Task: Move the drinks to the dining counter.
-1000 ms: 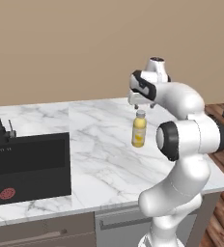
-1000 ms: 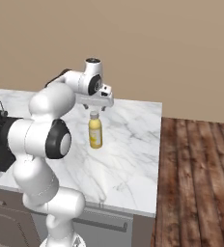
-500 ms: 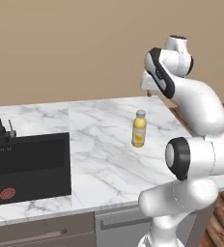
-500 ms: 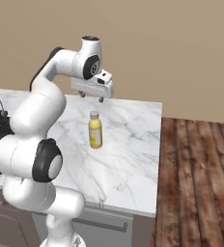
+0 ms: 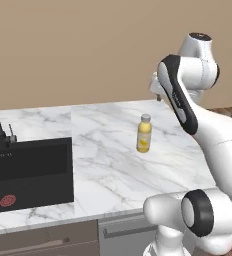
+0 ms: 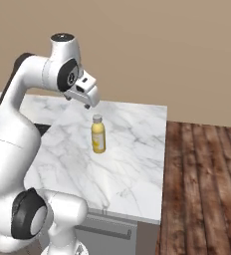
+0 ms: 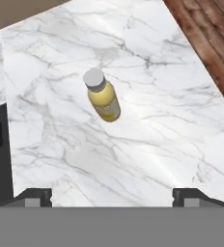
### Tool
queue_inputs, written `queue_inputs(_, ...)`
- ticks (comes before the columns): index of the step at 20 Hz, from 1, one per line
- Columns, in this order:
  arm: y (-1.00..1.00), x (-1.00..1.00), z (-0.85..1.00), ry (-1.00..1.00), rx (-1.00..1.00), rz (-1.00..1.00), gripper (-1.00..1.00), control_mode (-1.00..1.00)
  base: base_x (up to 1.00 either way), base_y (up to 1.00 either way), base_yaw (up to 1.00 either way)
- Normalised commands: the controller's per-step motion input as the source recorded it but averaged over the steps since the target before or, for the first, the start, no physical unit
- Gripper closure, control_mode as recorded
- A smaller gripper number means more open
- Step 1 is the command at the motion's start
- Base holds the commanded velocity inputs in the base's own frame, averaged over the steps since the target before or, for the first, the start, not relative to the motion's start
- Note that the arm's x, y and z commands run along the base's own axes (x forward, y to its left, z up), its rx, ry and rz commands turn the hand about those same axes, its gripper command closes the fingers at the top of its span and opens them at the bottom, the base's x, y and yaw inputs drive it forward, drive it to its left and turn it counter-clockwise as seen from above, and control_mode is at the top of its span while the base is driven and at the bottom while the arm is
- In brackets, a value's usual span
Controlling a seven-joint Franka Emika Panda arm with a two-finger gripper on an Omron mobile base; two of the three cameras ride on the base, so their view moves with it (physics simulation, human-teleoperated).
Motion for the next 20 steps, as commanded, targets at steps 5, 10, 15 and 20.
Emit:
queue_inputs(5,-0.08,-0.92,0.07,-0.09,0.02,-0.04,-1.0,-1.0,0.0,0.0,0.0)
queue_inputs(10,-0.1,-0.73,0.03,0.01,0.04,0.03,-1.0,-1.0,0.0,0.0,0.0)
queue_inputs(15,0.0,-0.33,0.11,0.02,0.0,0.06,-1.0,-1.0,0.0,0.0,0.0)
queue_inputs(20,0.0,-0.19,0.0,-0.01,-0.02,0.03,-1.0,-1.0,0.0,0.0,0.0)
